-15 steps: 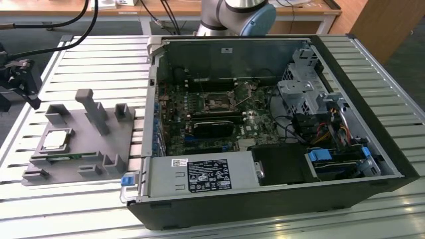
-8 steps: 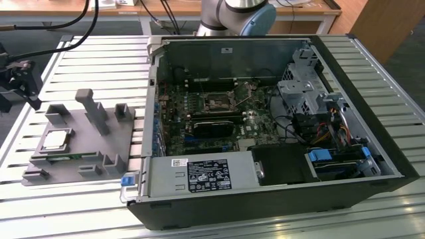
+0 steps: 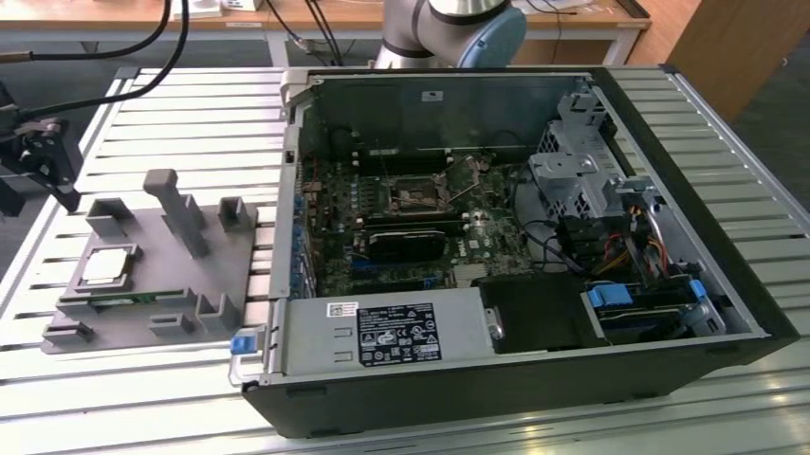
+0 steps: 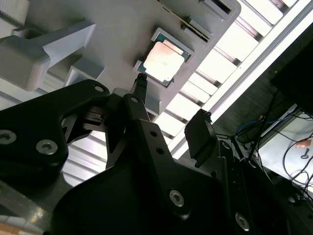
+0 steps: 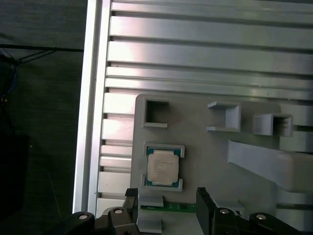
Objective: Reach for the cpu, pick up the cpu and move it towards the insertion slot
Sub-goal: 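Pick up the cpu and move it towards the insertion slot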
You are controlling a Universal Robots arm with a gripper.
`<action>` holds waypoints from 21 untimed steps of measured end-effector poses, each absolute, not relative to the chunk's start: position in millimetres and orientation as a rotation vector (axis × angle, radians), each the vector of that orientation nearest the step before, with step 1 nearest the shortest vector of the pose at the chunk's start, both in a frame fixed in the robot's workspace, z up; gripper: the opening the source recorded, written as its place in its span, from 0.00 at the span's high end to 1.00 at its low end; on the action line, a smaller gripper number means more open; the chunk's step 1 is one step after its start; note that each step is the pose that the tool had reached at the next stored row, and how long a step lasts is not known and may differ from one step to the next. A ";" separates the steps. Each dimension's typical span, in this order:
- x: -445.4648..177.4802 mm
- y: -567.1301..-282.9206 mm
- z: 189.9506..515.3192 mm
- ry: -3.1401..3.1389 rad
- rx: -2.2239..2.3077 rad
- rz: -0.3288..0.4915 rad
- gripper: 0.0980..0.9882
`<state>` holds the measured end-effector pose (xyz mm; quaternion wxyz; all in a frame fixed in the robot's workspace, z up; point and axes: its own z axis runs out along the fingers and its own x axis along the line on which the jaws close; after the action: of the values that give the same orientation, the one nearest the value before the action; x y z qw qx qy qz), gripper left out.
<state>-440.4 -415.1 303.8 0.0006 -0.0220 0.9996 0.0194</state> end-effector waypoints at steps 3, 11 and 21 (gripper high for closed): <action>-440.4 -415.1 302.8 3.139 -0.069 0.061 0.45; -440.4 -415.3 300.0 3.139 -0.069 0.061 0.45; -440.4 -415.7 295.7 3.139 -0.069 0.061 0.45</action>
<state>-440.4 -415.7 295.7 0.0006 -0.0221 0.9996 0.0194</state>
